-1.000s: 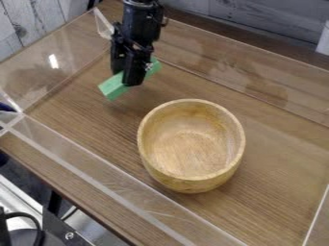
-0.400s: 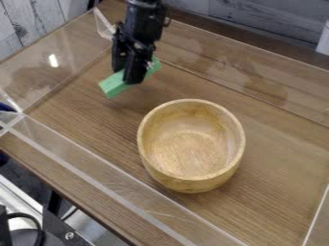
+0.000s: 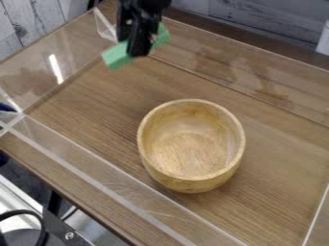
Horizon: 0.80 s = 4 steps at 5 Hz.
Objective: Put the green block in the brown bowl
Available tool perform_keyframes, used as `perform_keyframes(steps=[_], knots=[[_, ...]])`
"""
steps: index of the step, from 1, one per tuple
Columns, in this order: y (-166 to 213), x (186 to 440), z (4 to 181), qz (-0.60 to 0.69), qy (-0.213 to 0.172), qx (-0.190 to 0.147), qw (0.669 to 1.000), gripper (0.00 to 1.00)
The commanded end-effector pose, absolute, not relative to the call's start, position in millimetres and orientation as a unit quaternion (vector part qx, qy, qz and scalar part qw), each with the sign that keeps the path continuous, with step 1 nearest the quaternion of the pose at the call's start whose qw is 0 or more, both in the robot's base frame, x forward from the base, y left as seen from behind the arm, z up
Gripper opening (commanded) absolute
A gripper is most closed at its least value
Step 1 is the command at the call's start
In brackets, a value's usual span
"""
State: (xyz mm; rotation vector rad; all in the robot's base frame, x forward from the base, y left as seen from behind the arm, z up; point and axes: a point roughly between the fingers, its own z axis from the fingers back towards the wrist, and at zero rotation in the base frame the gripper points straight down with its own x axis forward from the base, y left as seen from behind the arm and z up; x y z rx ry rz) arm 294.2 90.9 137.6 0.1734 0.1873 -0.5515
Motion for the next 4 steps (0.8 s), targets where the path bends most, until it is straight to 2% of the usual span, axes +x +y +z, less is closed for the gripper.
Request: perform_keyframes(steps=[1,2,4], knots=[[72.1,279.9,173.8,-0.302,0.069,0.122,0.943,0.00],[46.2,260.2,175.6,-0.343,0.079,0.132,0.927,0.00],[10.4,235.6,176.7,-0.422,0.078,0.112,0.896,0.00]])
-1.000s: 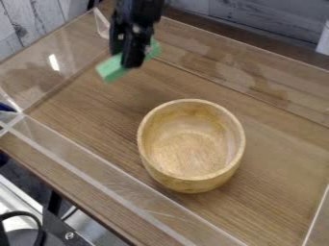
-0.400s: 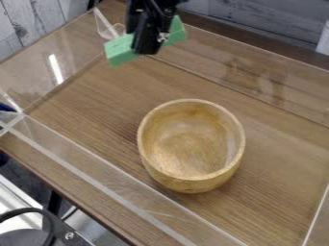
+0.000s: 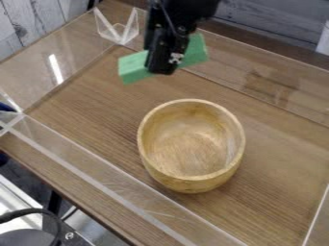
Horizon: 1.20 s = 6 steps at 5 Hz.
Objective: Put the green block in the brown bowl
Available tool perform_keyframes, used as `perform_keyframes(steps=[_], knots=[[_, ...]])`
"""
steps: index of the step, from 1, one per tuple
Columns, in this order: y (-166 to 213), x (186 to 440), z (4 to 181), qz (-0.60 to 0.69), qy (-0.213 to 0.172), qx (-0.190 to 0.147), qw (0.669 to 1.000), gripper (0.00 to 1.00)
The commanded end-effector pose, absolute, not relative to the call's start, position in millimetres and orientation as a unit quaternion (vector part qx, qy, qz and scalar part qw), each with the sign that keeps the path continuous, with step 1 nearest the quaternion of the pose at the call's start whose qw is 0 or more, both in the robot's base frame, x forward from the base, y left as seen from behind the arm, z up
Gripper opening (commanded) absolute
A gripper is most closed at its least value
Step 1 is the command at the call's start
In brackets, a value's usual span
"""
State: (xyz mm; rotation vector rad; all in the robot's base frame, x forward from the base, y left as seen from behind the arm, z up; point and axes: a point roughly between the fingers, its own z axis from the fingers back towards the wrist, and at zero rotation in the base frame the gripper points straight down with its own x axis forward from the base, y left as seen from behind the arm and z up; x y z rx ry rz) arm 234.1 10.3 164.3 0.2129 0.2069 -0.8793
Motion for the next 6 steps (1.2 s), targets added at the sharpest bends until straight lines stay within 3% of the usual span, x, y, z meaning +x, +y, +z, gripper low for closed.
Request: perform_keyframes(steps=[1,3,5,6], knots=[[-15.0,227.9,171.5,-0.456,0.088,0.115,0.878,0.00],[-78.6,226.2,153.0,-0.508,0.111,0.127,0.845,0.00],[-52.8,234.6,148.3,-0.475,0.152,0.128,0.857,0.00],[-58.5,233.4,135.8,-0.447,0.173,0.139,0.867,0.00]])
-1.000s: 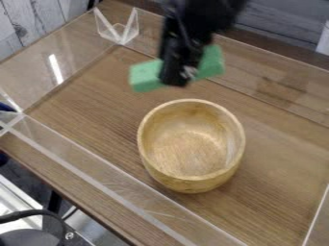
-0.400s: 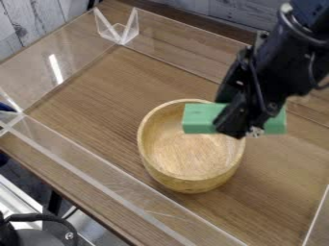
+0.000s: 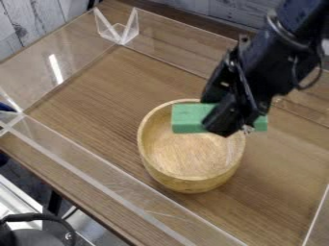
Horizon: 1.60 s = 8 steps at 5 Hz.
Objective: Put the green block in the brown bowl
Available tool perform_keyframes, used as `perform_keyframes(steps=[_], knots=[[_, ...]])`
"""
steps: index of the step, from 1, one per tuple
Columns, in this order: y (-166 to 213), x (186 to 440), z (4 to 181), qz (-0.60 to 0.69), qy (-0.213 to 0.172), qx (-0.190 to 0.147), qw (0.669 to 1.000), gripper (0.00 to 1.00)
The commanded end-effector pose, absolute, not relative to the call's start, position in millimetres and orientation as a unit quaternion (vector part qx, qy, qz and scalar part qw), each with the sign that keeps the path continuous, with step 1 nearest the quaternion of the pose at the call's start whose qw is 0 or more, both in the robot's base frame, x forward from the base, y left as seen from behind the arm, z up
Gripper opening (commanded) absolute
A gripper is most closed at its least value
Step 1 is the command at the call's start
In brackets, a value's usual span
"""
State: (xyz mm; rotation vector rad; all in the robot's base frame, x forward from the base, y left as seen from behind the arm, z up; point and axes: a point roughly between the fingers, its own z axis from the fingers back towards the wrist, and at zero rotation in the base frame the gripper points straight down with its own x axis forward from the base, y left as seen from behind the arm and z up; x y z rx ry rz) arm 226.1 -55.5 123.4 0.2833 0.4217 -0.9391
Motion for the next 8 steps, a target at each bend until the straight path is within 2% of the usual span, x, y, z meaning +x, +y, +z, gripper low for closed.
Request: perform_keyframes(steps=[1,3,5,6,8], knots=[[-65.1,231.7,119.3,-0.424,0.194,0.147,0.873,0.00],[-42.5,215.9,89.3,-0.391,0.210,0.105,0.890,0.00],[-29.4,213.9,87.7,-0.360,0.143,0.179,0.905,0.00],[-25.8,209.2,77.6,-0.375,0.140,0.176,0.900,0.00],[-10.4,209.0,60.6,-0.390,0.131,0.196,0.890,0.00]])
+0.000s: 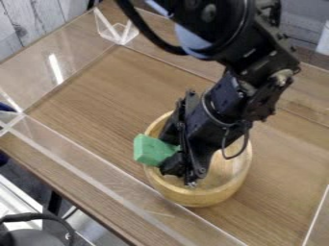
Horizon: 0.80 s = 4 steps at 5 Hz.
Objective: Put the green block in the brown bowl
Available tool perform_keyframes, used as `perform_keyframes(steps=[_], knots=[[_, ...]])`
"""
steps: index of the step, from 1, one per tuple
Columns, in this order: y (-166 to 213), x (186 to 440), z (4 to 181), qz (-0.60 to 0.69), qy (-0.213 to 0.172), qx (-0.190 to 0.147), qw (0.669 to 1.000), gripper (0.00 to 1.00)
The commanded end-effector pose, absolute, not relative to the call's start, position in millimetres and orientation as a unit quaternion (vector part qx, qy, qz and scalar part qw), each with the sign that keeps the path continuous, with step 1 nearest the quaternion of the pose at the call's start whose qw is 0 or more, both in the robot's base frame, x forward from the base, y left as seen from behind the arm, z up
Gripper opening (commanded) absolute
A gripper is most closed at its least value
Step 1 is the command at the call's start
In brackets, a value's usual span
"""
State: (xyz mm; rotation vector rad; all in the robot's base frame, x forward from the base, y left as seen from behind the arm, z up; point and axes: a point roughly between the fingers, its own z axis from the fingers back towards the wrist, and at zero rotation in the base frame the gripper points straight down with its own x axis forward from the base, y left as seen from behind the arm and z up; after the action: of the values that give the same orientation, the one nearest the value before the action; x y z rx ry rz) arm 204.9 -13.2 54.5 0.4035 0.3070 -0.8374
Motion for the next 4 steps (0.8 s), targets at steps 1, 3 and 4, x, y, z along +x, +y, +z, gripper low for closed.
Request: perform_keyframes(steps=[1,3,4], knots=[[-8.7,207.0,54.7,-0.378,0.133,0.179,0.898,0.00],[-5.2,207.7,50.2,-0.360,0.134,0.170,0.907,0.00],[-2.8,209.2,50.9,-0.353,0.136,0.178,0.909,0.00]])
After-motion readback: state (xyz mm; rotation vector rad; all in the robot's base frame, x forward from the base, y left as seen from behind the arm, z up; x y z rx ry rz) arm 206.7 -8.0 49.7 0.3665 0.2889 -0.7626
